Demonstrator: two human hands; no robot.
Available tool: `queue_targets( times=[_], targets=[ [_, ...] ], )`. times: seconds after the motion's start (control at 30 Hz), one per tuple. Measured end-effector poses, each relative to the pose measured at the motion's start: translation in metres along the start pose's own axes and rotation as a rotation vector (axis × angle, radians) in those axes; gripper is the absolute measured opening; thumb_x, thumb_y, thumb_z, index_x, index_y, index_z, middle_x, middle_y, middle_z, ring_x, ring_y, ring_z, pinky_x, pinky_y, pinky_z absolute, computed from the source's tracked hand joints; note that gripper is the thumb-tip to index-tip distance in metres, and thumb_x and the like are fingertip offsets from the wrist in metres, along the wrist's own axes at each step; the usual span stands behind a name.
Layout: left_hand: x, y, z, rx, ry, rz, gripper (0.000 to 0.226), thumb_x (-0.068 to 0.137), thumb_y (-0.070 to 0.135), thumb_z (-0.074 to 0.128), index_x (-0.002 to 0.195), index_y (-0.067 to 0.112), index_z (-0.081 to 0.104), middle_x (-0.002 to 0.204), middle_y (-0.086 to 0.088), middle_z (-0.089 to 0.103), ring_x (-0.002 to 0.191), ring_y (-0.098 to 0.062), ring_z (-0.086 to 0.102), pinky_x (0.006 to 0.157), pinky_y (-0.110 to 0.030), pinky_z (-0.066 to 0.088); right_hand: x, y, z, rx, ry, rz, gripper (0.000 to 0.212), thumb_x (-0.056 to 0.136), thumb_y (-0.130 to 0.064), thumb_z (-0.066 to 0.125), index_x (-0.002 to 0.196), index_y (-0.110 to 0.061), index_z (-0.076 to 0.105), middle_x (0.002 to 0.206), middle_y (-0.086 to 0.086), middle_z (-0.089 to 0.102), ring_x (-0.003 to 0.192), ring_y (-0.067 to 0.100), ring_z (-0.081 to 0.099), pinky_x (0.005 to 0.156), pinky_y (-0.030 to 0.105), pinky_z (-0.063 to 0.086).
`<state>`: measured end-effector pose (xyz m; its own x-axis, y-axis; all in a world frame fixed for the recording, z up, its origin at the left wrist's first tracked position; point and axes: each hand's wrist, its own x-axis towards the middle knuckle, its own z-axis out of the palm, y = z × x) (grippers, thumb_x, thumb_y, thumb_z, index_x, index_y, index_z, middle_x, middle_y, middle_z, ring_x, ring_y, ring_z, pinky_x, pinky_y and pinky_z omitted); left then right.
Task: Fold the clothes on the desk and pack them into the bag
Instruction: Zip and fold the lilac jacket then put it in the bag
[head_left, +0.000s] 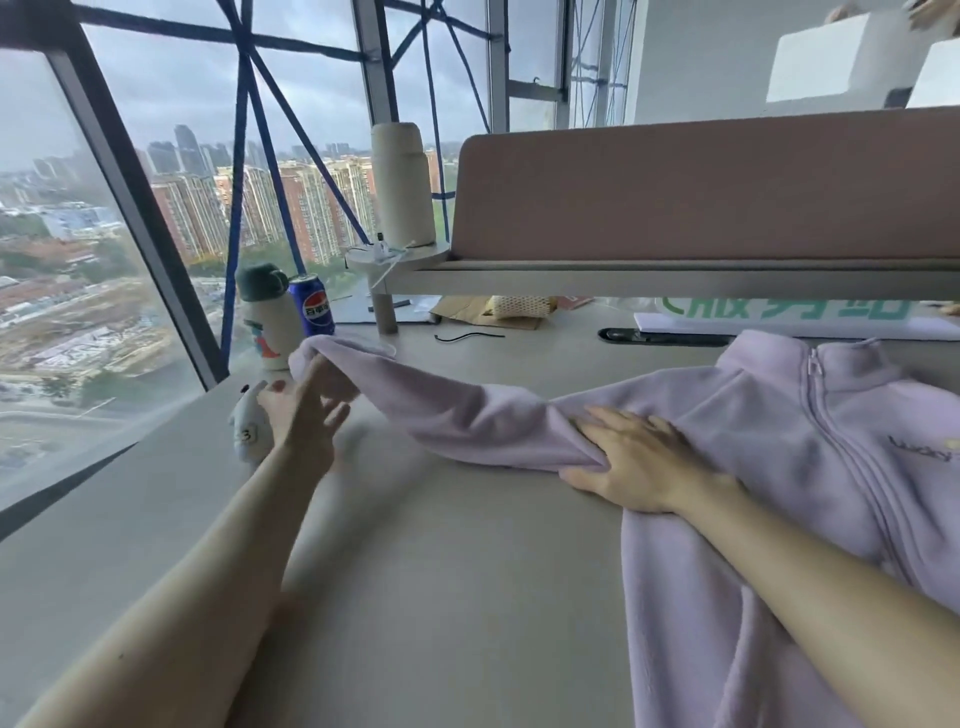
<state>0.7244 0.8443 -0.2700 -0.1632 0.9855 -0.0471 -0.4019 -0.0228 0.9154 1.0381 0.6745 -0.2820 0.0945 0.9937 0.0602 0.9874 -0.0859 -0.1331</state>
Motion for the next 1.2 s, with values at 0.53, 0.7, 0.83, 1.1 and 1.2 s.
queue_targets(
  times=[0.53,0.7,0.83,1.1,1.2],
  targets=[
    [0.016,0.020,-0.019,-0.039,-0.181,-0.126,0.021,0.101,0.035,0.052,0.112,0.020,0.062,0.089,-0.002,0.072,0.081,-0.016,0.071,0.071,-0.031,0.055,0.004,0.001,0.005,0.034,0.071,-0.032,0.031,0.093,-0.053,0.047,0.115,-0.033,0.054,0.124,-0.020,0.058,0.118,0.013,0.053,0.095,0.035,0.041],
    [0.023,0.033,-0.032,-0.208,-0.324,-0.099,0.029,0.094,0.023,0.043,0.116,0.012,0.059,0.109,-0.013,0.061,0.108,-0.026,0.059,0.101,-0.036,0.045,0.003,0.001,0.003,0.043,0.065,-0.029,0.018,0.094,-0.050,0.047,0.104,-0.035,0.052,0.114,-0.024,0.056,0.114,0.011,0.054,0.091,0.035,0.041],
    [0.014,0.029,-0.031,-0.405,-0.323,-0.140,0.055,0.095,0.043,0.050,0.134,0.005,0.054,0.122,-0.016,0.064,0.114,-0.030,0.062,0.100,-0.041,0.047,0.001,-0.001,0.001,0.049,0.058,-0.028,0.039,0.092,-0.055,0.047,0.130,-0.046,0.043,0.130,-0.025,0.053,0.126,0.014,0.050,0.098,0.035,0.041],
    [-0.002,0.003,-0.018,-0.092,-0.331,-0.199,0.051,0.087,0.023,0.068,0.135,0.009,0.055,0.130,-0.014,0.064,0.124,-0.029,0.060,0.088,-0.048,0.052,-0.001,0.001,0.002,0.015,0.058,-0.055,0.057,0.087,-0.067,0.043,0.141,-0.050,0.033,0.142,-0.029,0.044,0.129,0.004,0.045,0.100,0.029,0.038],
    [0.011,-0.004,-0.019,-0.160,-0.164,-0.200,0.041,0.095,0.009,0.063,0.134,0.003,0.055,0.125,-0.014,0.067,0.123,-0.028,0.061,0.083,-0.042,0.056,0.000,0.001,0.003,0.022,0.071,-0.063,0.046,0.092,-0.057,0.046,0.137,-0.049,0.038,0.138,-0.029,0.047,0.128,0.004,0.046,0.098,0.030,0.038]
  ],
)
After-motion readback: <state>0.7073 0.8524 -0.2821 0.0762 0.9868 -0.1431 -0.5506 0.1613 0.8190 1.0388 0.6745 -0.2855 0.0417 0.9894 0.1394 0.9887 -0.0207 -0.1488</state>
